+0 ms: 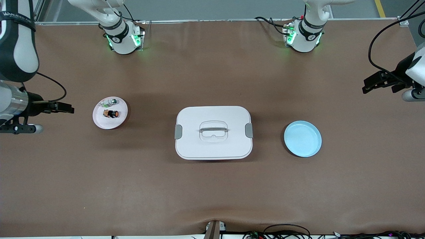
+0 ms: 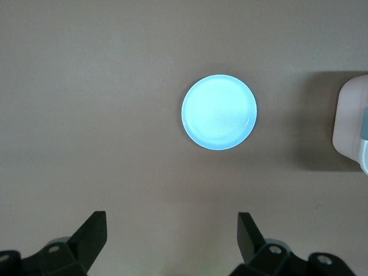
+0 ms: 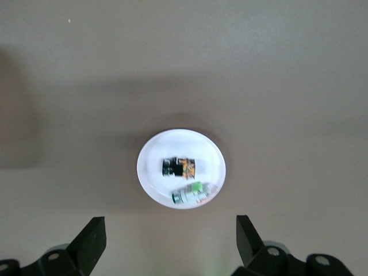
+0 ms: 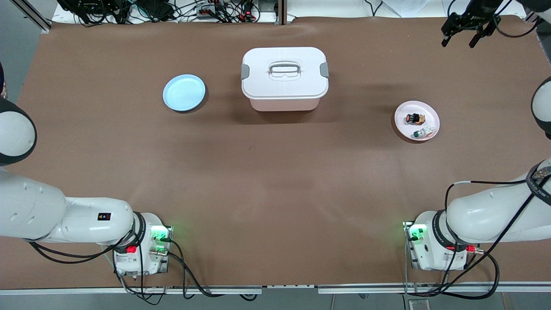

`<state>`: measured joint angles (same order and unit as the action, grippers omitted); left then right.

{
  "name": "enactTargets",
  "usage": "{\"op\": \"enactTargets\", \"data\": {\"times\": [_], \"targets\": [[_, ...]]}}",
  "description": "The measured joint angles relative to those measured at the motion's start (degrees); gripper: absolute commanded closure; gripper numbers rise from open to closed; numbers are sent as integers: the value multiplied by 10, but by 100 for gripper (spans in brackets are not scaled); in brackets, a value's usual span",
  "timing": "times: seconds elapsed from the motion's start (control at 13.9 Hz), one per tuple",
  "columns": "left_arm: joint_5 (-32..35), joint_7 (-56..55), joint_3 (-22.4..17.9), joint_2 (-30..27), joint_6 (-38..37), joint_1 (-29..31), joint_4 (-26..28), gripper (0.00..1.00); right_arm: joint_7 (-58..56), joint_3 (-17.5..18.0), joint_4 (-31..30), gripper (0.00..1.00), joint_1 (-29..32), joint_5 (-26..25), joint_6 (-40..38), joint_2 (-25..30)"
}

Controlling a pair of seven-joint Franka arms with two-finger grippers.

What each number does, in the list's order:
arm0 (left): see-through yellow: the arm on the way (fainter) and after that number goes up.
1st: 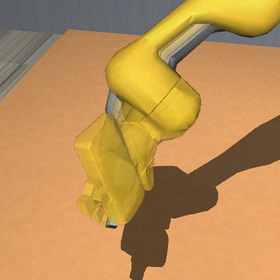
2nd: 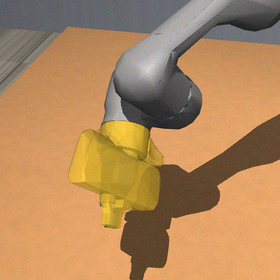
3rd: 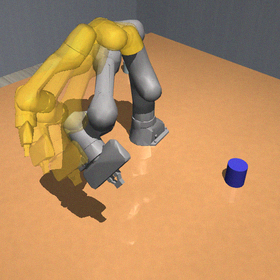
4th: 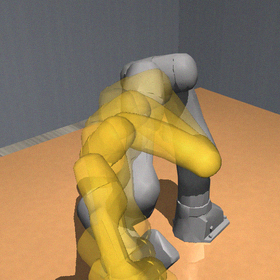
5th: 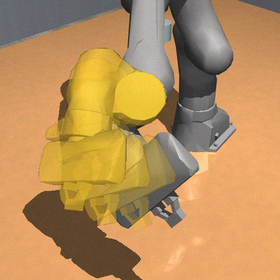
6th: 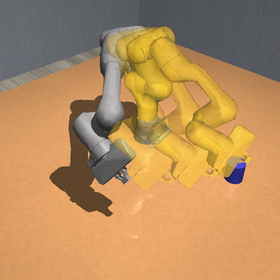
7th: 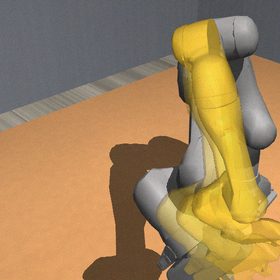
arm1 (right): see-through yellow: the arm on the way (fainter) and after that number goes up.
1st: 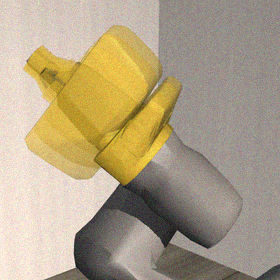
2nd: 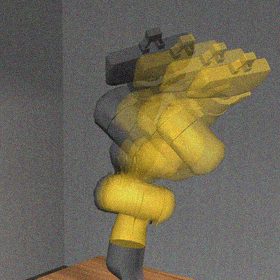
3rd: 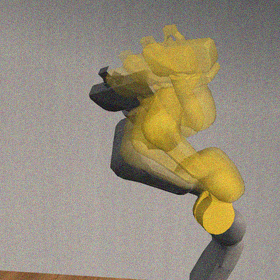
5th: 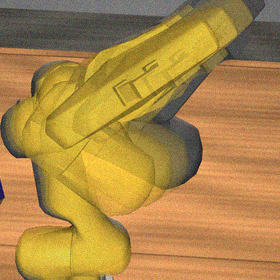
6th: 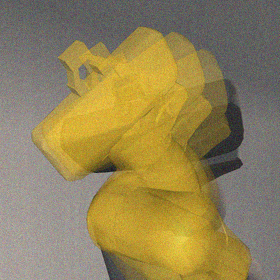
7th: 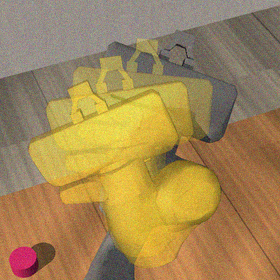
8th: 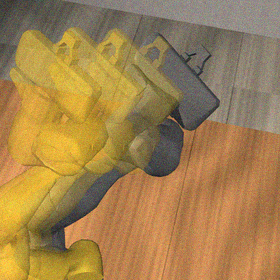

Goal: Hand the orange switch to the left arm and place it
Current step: 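Lower the right gripper and grasp the orange-black switch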

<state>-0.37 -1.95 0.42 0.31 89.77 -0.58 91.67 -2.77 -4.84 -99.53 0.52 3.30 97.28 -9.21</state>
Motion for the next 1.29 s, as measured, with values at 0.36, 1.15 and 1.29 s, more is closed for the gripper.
{"op": "enactTargets", "data": {"times": [0.36, 1.15, 1.29], "targets": [[0, 0, 0, 0, 0, 0, 0, 0, 48, 6, -201, 0, -2, 8, 161, 87], [0, 0, 0, 0, 0, 0, 0, 0, 81, 6, -464, 0, -2, 36, 523, 81], [0, 0, 0, 0, 0, 0, 0, 0, 82, 6, -464, 0, -2, 54, 552, 51]]}}
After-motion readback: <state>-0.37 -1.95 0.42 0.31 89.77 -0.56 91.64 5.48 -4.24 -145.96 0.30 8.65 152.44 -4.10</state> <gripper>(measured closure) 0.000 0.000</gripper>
